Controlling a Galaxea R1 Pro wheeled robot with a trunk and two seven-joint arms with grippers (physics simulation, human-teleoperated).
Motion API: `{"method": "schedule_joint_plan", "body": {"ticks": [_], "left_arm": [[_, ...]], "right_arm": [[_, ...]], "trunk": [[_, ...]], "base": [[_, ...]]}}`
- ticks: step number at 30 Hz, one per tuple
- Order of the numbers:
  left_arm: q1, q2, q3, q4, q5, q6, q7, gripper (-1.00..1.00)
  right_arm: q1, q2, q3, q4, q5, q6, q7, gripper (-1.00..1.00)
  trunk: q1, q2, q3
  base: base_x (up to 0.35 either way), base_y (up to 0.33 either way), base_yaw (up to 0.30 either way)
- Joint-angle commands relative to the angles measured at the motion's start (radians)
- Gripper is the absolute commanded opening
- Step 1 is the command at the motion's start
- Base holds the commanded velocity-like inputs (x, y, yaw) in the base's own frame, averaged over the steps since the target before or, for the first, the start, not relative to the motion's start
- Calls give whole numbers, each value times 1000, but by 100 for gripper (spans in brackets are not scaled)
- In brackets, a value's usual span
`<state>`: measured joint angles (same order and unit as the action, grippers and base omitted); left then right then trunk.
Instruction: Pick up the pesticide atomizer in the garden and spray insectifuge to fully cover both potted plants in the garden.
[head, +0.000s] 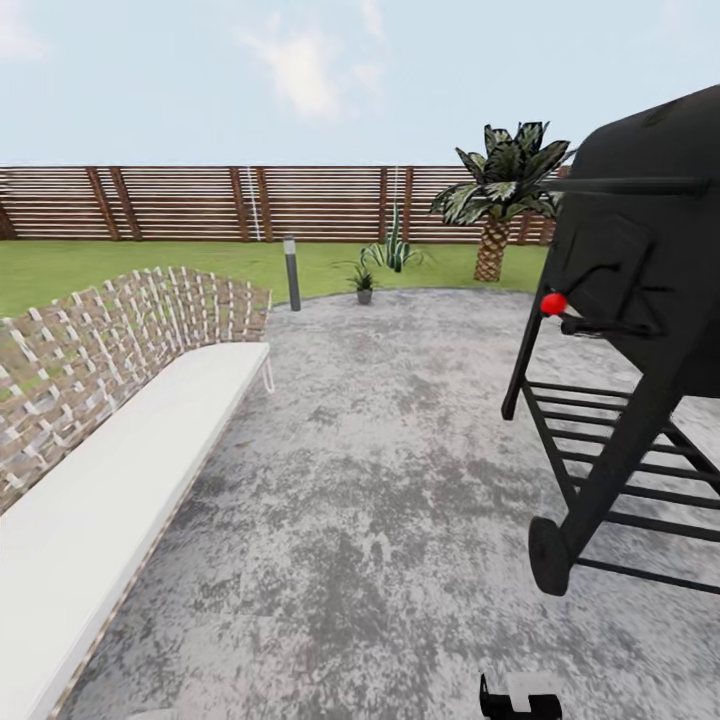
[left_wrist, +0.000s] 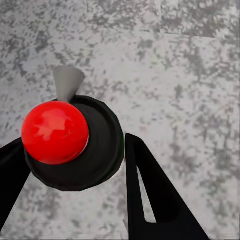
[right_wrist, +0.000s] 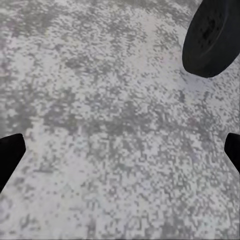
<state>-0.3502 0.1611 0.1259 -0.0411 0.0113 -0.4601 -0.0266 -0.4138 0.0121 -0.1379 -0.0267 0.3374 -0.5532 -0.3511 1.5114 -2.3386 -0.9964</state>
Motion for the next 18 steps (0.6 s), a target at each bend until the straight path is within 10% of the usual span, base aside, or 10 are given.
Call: {"method": "schedule_joint_plan", "body": {"ticks": [1, 18], "left_arm": [[-1, 0, 4, 1, 1, -3, -2, -100], [0, 0, 4, 1, 1, -3, -2, -100]], "right_arm": [[0, 0, -8, 0, 11, -2, -5, 100], [0, -2, -8, 1, 11, -2, -5, 100]], "trunk": [[0, 0, -1], [0, 0, -1]], "base": [[337, 0, 199], [336, 0, 16]]}}
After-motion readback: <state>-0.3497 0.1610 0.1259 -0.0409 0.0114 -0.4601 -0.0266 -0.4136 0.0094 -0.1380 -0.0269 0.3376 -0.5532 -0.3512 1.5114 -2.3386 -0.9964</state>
